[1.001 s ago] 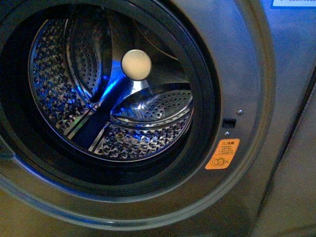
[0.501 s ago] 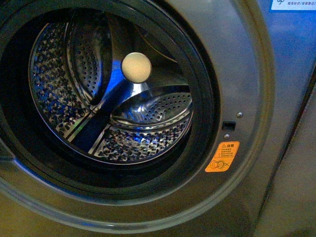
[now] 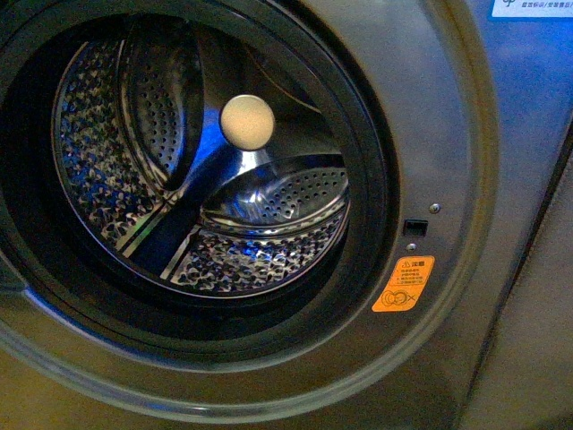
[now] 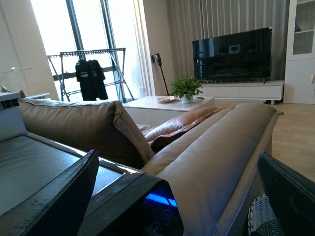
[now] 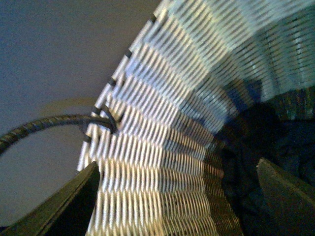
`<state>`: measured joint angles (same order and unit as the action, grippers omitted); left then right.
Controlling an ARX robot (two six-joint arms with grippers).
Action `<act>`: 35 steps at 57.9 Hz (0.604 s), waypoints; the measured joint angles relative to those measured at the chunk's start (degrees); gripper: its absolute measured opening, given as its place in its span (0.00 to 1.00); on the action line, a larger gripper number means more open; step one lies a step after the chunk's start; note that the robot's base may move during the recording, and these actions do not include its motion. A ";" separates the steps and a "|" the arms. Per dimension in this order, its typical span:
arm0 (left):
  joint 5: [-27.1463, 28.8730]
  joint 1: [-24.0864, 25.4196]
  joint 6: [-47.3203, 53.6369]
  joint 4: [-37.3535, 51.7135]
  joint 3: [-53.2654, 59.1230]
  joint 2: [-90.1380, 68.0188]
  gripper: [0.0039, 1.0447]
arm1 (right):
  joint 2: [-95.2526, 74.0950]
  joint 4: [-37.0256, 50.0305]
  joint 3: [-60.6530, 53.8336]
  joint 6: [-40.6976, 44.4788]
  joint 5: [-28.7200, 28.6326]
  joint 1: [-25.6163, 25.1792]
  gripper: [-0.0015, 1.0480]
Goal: Collect clothes from washing machine
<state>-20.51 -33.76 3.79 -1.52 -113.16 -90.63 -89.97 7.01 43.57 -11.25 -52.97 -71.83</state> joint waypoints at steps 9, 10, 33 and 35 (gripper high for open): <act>-0.02 0.00 0.00 0.00 -0.02 0.00 0.94 | 12.33 8.68 0.04 -7.02 -1.60 3.13 0.93; -0.02 0.00 0.00 0.00 -0.02 0.00 0.94 | 14.01 9.99 0.11 -8.41 -1.53 3.89 0.93; 0.00 0.00 0.00 0.00 -0.02 0.00 0.94 | 42.91 26.05 -4.92 -12.28 24.26 36.44 0.93; 0.00 0.00 0.00 0.00 -0.02 0.00 0.94 | 45.03 26.69 -6.91 -9.88 28.68 41.79 0.93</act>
<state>-20.51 -33.76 3.79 -1.52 -113.19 -90.63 -44.95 33.69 36.67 -21.12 -24.29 -30.04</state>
